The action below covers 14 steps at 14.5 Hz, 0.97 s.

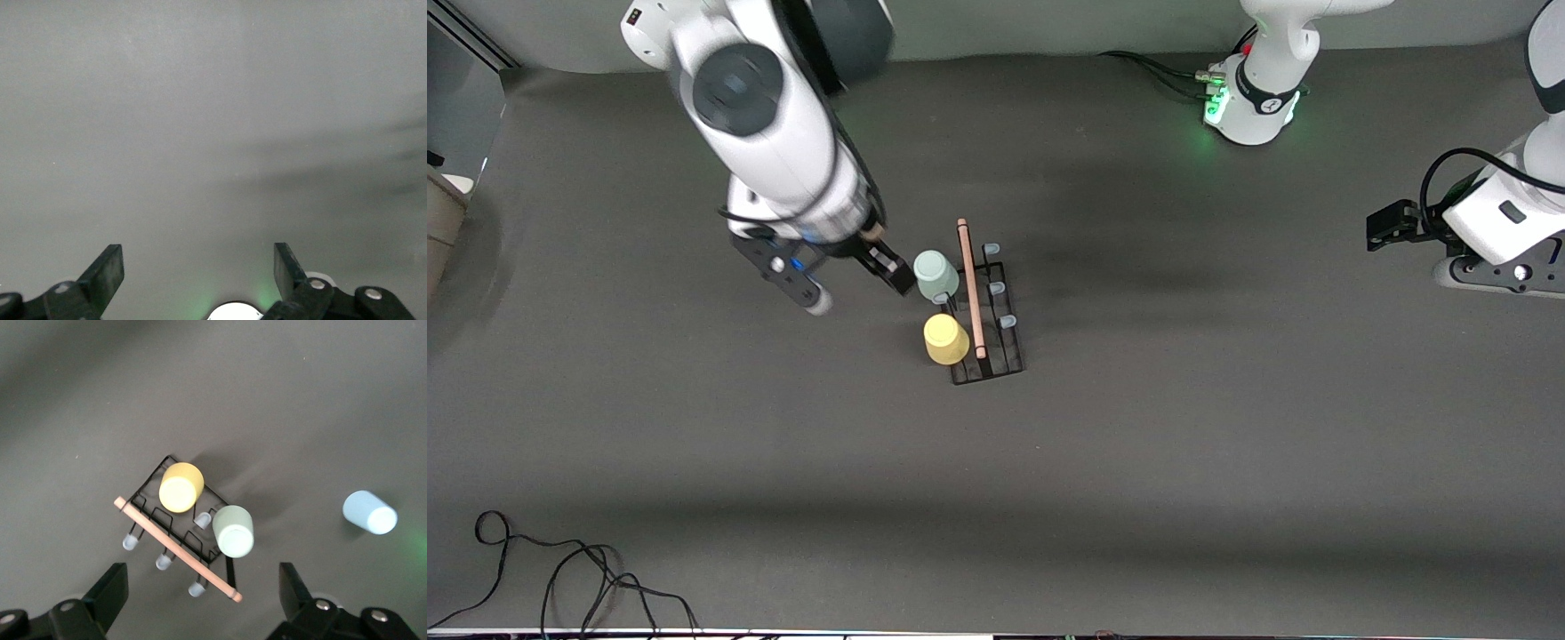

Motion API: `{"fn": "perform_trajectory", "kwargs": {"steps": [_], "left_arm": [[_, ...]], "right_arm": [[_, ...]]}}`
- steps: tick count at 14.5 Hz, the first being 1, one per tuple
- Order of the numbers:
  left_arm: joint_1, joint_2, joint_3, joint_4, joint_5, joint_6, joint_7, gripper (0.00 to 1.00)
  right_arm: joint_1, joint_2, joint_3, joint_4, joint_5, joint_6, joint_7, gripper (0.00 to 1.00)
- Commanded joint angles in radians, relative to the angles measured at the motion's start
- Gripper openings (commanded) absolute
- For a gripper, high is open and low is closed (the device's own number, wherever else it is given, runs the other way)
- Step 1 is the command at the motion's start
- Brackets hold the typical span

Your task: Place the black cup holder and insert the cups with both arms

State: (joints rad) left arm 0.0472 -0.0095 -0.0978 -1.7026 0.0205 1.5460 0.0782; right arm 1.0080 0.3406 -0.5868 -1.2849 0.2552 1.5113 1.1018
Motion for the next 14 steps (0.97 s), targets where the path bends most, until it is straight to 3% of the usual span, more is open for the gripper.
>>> {"fn": "perform_trajectory", "kwargs": {"steps": [1,2,4,5,10,14], "left_arm": [[0.003,0.008,0.0,0.021,0.006,-0.017,0.008,1.0],[0.003,0.006,0.0,0.02,0.006,-0.018,0.008,1.0],[0.003,0.008,0.0,0.021,0.006,-0.017,0.008,1.0],[0.003,0.006,0.0,0.02,0.006,-0.018,0.008,1.0],[0.003,0.008,0.0,0.021,0.006,-0.017,0.008,1.0],[0.003,0.008,0.0,0.021,0.006,-0.017,0.008,1.0]], "right_arm": [[-0.051,-0.171,0.031,-0.123,-0.072,-0.019,-0.167,1.0],[-0.124,-0.228,0.101,-0.169,-0.121,-0.019,-0.245,1.0],[-0.369,-0.331,0.328,-0.275,-0.207,-0.02,-0.426,1.0],[-0.476,-0.348,0.388,-0.298,-0.209,-0.019,-0.471,1.0],[-0.793,-0.351,0.499,-0.294,-0.246,-0.026,-0.82,1.0],[-0.937,-0.336,0.509,-0.289,-0.251,0.033,-1.083,1.0]]}}
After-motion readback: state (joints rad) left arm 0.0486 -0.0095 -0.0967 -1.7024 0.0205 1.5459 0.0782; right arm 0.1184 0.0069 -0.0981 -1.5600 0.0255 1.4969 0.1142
